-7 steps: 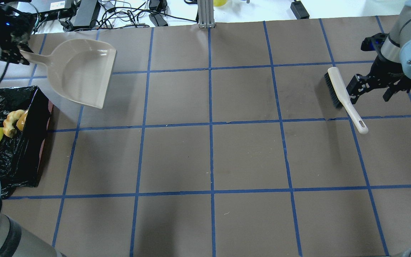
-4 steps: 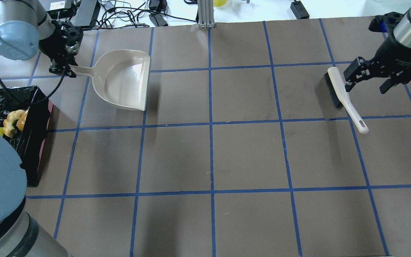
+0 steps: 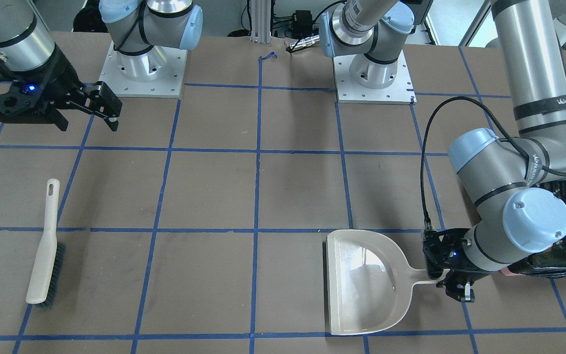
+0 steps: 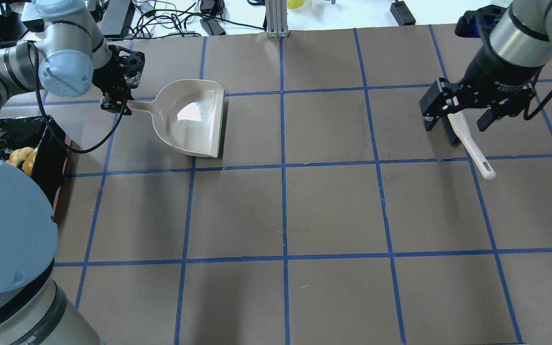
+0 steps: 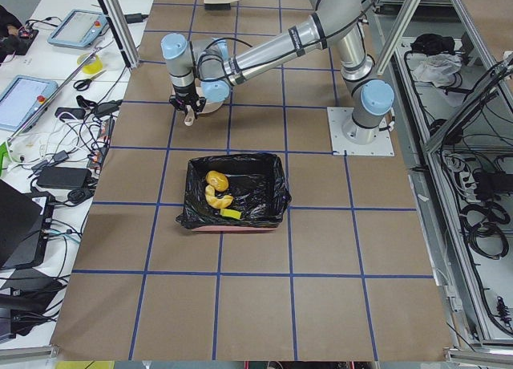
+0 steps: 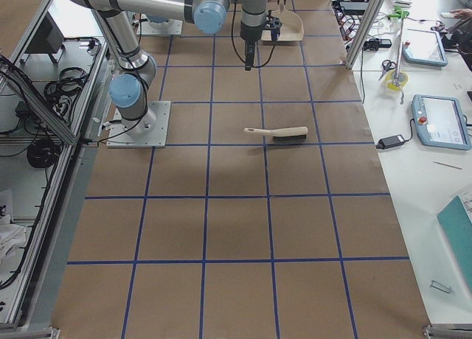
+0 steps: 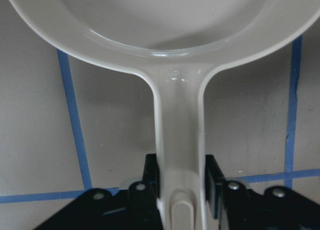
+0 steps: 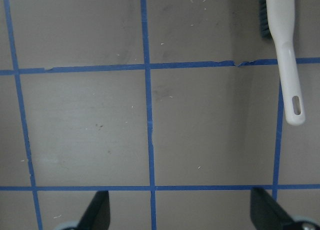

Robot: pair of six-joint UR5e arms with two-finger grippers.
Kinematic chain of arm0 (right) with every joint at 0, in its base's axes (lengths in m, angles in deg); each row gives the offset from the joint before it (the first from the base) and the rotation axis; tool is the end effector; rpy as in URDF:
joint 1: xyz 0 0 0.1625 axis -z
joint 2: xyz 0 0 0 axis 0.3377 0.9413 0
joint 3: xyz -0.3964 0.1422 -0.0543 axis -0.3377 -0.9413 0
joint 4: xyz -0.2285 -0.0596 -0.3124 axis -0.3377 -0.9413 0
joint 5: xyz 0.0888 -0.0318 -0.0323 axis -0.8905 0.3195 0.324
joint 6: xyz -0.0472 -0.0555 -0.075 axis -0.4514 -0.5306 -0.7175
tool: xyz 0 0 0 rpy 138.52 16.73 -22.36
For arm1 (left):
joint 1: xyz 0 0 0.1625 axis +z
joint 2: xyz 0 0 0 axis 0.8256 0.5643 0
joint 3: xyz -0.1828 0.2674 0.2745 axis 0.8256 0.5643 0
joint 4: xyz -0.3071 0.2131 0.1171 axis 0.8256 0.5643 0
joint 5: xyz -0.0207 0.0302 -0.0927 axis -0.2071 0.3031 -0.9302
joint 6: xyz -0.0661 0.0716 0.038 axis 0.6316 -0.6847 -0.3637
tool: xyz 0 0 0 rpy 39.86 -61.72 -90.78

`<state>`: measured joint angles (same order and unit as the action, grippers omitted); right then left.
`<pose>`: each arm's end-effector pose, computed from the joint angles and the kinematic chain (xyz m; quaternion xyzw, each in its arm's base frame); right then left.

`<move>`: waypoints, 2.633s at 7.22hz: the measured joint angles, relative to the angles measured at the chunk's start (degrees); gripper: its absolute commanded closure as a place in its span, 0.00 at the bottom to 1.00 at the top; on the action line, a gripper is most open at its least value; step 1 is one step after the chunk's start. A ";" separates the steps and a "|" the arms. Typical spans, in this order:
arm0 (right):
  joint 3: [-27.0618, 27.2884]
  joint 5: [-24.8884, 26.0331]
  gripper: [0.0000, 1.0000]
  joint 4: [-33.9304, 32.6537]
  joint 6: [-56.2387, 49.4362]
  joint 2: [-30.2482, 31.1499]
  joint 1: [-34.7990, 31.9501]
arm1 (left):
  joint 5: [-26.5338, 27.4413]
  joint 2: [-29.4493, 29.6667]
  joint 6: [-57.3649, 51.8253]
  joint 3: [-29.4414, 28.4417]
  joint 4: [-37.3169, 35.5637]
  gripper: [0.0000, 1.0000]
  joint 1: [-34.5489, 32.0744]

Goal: Sweep and dump trash into bin
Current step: 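Set the dustpan down and open the left gripper while the right gripper releases the brush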

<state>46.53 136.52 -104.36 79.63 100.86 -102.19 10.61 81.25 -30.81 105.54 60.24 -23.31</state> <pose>0.0798 -0.4511 0.4540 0.0047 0.9995 0.0177 0.0269 0.0001 -0.6696 0.2649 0.7296 0.6833 0.0144 0.0238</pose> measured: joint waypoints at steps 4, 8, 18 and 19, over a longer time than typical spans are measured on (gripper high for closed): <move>0.01 1.17 0.00 -0.54 0.49 0.09 -2.28 | -0.02 0.85 -0.09 0.98 -1.86 1.00 -0.38; 0.04 5.08 0.00 -1.99 4.83 0.66 -4.68 | 0.51 0.93 -0.32 1.64 -1.79 0.01 -0.41; 0.57 2.79 0.00 -2.06 7.81 3.40 -7.28 | 0.12 -16.13 15.54 1.93 11.66 0.00 -0.98; 0.59 2.77 0.00 -1.97 7.62 3.75 -7.28 | 0.01 -19.86 19.73 2.16 15.29 0.00 -0.94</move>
<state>47.12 139.30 -106.33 87.24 104.61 -109.47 10.62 61.39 -11.08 107.70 75.53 -24.24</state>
